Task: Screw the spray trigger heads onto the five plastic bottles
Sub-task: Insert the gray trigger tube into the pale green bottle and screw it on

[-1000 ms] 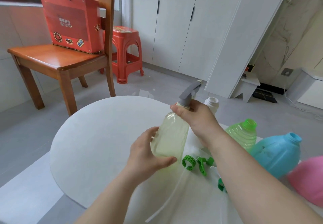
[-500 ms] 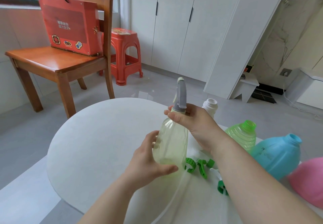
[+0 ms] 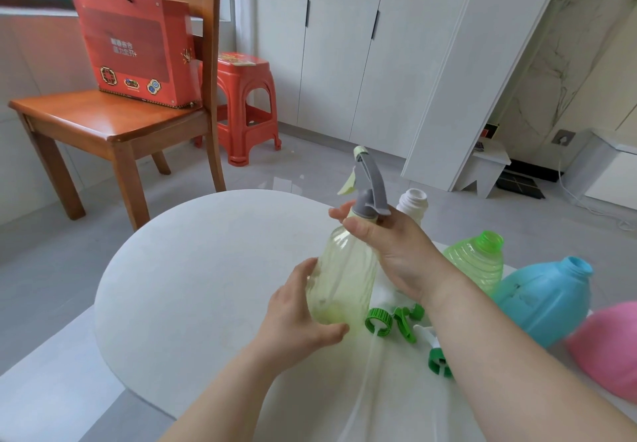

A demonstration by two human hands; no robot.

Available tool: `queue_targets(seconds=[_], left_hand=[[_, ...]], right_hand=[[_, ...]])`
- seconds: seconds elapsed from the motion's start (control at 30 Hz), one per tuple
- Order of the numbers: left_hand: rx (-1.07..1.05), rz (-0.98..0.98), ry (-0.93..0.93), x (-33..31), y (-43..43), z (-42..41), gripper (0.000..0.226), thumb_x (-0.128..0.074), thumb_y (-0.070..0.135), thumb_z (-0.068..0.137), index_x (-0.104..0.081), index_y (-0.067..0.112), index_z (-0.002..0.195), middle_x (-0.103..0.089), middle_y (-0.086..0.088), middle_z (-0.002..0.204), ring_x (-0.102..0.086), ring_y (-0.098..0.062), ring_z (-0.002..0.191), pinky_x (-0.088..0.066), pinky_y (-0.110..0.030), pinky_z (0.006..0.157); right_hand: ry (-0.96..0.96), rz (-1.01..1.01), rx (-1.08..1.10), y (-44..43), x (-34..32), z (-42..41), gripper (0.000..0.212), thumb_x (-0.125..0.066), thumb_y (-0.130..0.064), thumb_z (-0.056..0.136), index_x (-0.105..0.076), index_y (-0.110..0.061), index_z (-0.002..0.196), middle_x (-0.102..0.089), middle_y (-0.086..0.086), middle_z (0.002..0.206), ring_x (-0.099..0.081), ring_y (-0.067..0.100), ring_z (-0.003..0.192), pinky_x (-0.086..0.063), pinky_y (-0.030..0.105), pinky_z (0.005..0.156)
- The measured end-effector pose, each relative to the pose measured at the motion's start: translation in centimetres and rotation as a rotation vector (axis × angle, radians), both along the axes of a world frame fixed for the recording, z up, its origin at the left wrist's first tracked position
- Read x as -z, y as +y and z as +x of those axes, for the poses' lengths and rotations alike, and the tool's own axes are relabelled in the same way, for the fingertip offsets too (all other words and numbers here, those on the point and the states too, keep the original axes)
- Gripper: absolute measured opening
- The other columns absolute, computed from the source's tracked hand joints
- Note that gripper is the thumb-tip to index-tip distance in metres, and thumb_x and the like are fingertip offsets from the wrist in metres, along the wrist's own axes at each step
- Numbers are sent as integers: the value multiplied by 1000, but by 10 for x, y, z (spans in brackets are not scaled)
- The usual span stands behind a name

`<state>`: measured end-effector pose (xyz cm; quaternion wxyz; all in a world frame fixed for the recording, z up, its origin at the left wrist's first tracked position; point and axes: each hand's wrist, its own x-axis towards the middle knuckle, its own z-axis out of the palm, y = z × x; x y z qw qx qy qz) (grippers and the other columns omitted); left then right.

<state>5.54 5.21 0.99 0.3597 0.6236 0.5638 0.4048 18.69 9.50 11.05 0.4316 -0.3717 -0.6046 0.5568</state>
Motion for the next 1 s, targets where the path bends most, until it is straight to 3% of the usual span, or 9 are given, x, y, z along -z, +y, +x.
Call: queue_targets(seconds=[0.17,0.27,0.33,0.47,0.53,0.67,0.73,0.87,1.0], left_hand=[[-222,146,149,-4,3,-3,97,-81,29,53,-27,23,133,-37,4,128,-31,-17,122,-24,-26,103],[-78,37,55,-7,5,-16,101,-81,33,52,-24,29,135,-29,9,123,-24,-8,122,-19,-19,99],[36,-43,-55,-10,6,-26,98,-74,35,48,-25,36,133,-29,17,124,-26,-2,121,-23,-16,97],[103,-34,-98,-12,8,-27,80,-72,34,49,-30,50,115,-40,27,117,-39,1,112,-31,5,77],[37,14,-86,-10,7,-18,74,-73,37,47,-32,50,107,-40,29,109,-41,-1,108,-32,1,80],[-177,187,93,-7,4,0,87,-83,37,49,-39,24,123,-40,16,108,-38,-6,103,-32,-28,97],[-150,183,70,-7,5,-1,87,-83,34,51,-37,25,124,-38,15,111,-37,-6,106,-30,-27,99],[126,-99,-169,-12,8,-20,87,-77,43,44,-33,45,118,-44,18,123,-41,-6,119,-36,-20,94],[-4,-39,-25,-10,4,-11,92,-80,44,44,-36,33,124,-47,15,117,-44,-9,114,-36,-24,93]], right_hand=[[-33,53,110,2,2,-9,15,-62,-12,79,-53,-22,72,-64,-8,83,-61,-3,80,-44,1,69],[-44,45,30,2,0,-8,15,-60,-10,80,-51,-21,72,-66,-7,88,-62,-7,84,-45,6,75],[-36,19,-52,3,0,-3,14,-59,-10,79,-52,-21,73,-68,-9,91,-60,3,100,-42,17,88],[18,-2,-141,4,1,2,11,-61,-12,74,-53,-20,76,-70,-13,82,-58,12,108,-38,28,99],[51,-23,-79,6,4,0,10,-62,-13,76,-56,-21,76,-70,-11,84,-61,6,99,-42,22,92],[44,-35,215,12,10,-8,6,-62,-18,79,-56,-18,80,-60,-6,84,-57,2,82,-43,8,72],[30,-40,239,12,10,-8,10,-63,-19,79,-57,-14,86,-55,-8,78,-54,2,79,-43,3,65],[29,-68,50,6,7,-2,17,-65,-21,73,-57,-14,86,-67,-8,87,-63,-1,87,-46,9,79],[-37,-15,140,4,5,-8,24,-64,-20,77,-59,-4,93,-60,-10,80,-59,-6,75,-40,-2,65]])
